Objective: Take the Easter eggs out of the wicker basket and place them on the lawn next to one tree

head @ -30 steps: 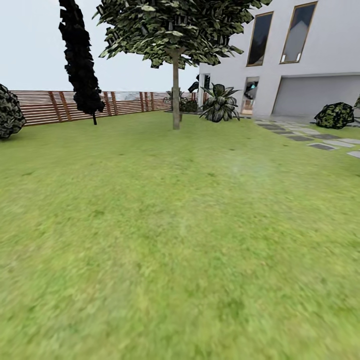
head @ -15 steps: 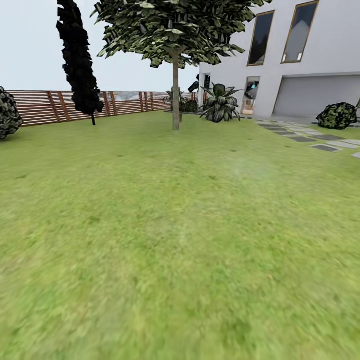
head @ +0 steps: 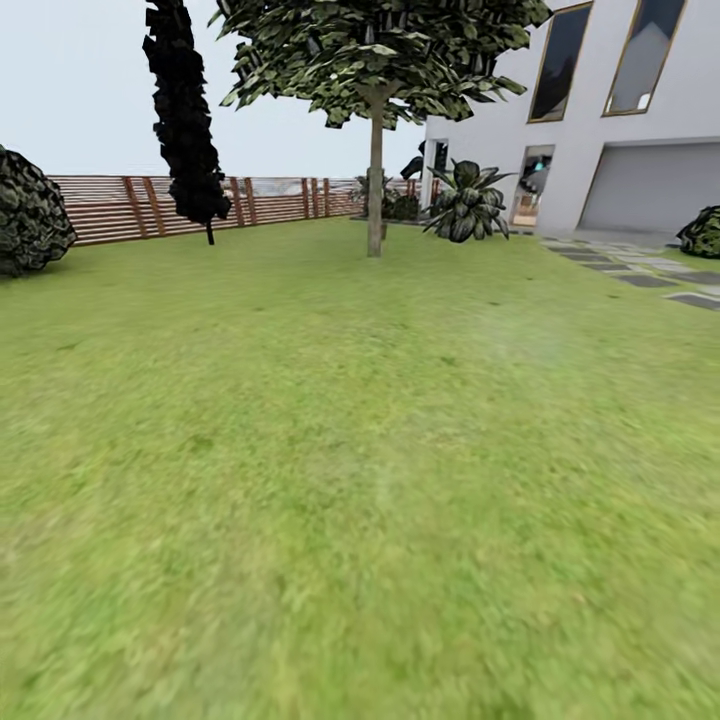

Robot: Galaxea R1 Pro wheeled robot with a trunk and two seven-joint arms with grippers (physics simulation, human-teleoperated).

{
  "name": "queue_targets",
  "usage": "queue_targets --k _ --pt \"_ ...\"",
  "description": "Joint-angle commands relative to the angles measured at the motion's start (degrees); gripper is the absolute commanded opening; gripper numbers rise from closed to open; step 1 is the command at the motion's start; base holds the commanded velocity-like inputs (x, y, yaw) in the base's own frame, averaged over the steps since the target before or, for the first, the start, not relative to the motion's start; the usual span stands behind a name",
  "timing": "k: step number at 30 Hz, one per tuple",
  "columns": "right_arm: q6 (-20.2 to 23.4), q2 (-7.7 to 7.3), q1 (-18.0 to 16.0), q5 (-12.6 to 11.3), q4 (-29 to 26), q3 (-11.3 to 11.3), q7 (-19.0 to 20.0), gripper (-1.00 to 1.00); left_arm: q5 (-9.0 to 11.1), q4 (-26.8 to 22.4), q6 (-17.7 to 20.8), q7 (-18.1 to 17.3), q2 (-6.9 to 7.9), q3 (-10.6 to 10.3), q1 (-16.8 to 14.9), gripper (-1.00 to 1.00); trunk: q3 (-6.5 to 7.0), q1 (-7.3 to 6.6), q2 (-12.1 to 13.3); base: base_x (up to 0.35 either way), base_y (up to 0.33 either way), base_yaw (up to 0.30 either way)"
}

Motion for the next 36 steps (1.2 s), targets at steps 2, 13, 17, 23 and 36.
queue_targets --k 2,13,17,23,36 --pt "-0.2 -0.03 0.0 0.2 0.2 0.0 -0.1 1.00 0.0 -0.1 0.0 0.0 -0.06 0.3 0.0 1.00 -0.18 0.03 0.0 0.339 0.000 0.196" --pt "-0.6 -0.45 0.0 0.4 0.3 0.1 -0.1 1.00 0.0 -0.1 -0.1 0.0 0.05 0.3 0.0 1.00 -0.85 0.03 0.0 0.339 0.000 0.169" --pt "-0.4 -0.40 0.0 0.4 0.3 0.3 0.1 1.00 0.0 -0.1 0.0 0.0 0.06 0.3 0.0 1.00 -0.88 0.03 0.0 0.339 0.000 0.022" --pt "-0.3 -0.41 0.0 0.4 0.5 0.4 0.4 1.00 0.0 -0.1 0.0 0.0 0.09 0.3 0.0 1.00 -0.89 0.03 0.0 0.339 0.000 0.003" --pt "-0.5 -0.16 0.0 0.3 0.2 -0.1 0.1 1.00 0.0 -0.1 -0.1 -0.1 0.18 0.3 0.0 1.00 -0.89 0.03 0.0 0.339 0.000 0.000"
